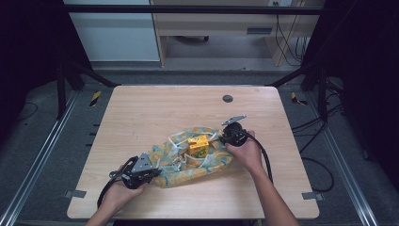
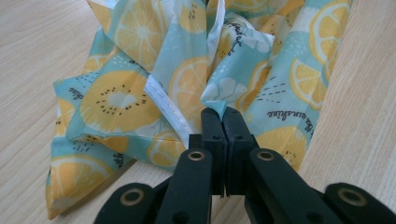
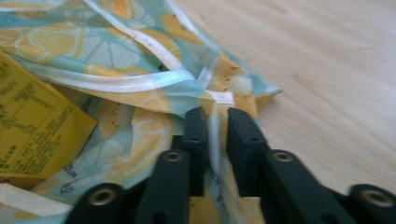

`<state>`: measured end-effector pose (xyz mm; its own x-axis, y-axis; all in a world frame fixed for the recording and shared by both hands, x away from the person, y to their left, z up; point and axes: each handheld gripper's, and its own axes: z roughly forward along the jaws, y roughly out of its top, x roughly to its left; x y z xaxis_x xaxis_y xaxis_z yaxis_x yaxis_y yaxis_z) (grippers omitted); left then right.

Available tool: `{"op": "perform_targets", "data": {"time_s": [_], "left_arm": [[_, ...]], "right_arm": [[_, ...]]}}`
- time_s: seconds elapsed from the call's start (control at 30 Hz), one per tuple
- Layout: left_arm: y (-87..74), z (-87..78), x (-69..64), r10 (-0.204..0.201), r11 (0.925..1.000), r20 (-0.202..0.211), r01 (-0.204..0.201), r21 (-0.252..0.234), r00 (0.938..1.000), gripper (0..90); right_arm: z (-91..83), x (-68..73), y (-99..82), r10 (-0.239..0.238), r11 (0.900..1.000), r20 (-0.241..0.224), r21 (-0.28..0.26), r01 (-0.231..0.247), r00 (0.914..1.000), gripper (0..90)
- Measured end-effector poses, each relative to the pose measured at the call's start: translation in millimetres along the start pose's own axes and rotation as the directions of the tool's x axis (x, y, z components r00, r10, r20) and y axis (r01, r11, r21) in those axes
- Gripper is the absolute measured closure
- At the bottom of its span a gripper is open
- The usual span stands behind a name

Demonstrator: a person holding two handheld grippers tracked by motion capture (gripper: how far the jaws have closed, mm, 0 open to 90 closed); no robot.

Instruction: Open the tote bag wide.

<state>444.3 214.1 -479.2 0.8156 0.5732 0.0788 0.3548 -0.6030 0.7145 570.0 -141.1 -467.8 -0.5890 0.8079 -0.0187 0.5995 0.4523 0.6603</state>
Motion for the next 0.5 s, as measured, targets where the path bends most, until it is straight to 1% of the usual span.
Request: {"op": "perform_targets", "data": {"time_s": [0.03,0.07,0.1,0.2,0.23,0.27,0.3,0.33,0.37,0.5], "left_arm": [[0.0,-0.9,-0.3,-0.001,1.0000,-0.004,0.001,-0.007,1.0000,88.3],[0.0,-2.1,-0.7,0.002,0.9999,-0.014,-0.002,-0.017,0.9999,86.8],[0.0,-2.8,-0.9,0.002,0.9998,-0.019,-0.002,-0.021,0.9998,83.5],[0.3,-7.8,-2.2,-0.001,0.9989,-0.056,-0.002,-0.047,0.9985,74.0],[0.5,-10.4,-1.9,-0.002,0.9984,-0.072,-0.002,-0.057,0.9974,68.8],[1.0,-13.2,-1.9,-0.014,0.9974,-0.087,0.007,-0.071,0.9961,62.5],[1.4,-16.4,-1.6,-0.018,0.9960,-0.092,0.010,-0.089,0.9956,57.0],[2.0,-19.9,-1.6,-0.019,0.9941,-0.096,0.008,-0.108,0.9952,54.7],[3.3,-23.8,-2.0,-0.021,0.9925,-0.105,0.008,-0.122,0.9942,54.7],[13.4,-41.1,-1.5,-0.024,0.9847,-0.131,0.001,-0.174,0.9911,45.1]], "right_arm": [[0.0,0.0,0.0,0.000,1.0000,0.000,0.000,0.000,1.0000,71.5],[-3.9,-1.2,0.8,0.005,0.9999,0.012,-0.016,-0.005,0.9999,65.7],[-9.6,-2.8,2.4,0.012,0.9992,0.026,-0.037,-0.011,0.9996,58.5],[-25.6,-5.7,4.3,0.039,0.9950,0.023,-0.093,-0.037,0.9990,47.9],[-32.3,-5.6,4.6,0.050,0.9927,0.023,-0.111,-0.047,0.9985,43.7],[-39.2,-5.4,4.8,0.047,0.9914,0.026,-0.124,-0.043,0.9986,40.2],[-52.9,-4.2,6.3,0.024,0.9919,0.035,-0.126,-0.019,0.9991,34.0],[-60.0,-3.2,6.6,0.021,0.9899,0.037,-0.141,-0.015,0.9991,32.8],[-60.0,-3.2,6.6,0.021,0.9899,0.037,-0.141,-0.015,0.9991,32.8],[-85.6,1.8,5.7,-0.001,0.9828,0.027,-0.185,0.006,0.9996,28.0]]}}
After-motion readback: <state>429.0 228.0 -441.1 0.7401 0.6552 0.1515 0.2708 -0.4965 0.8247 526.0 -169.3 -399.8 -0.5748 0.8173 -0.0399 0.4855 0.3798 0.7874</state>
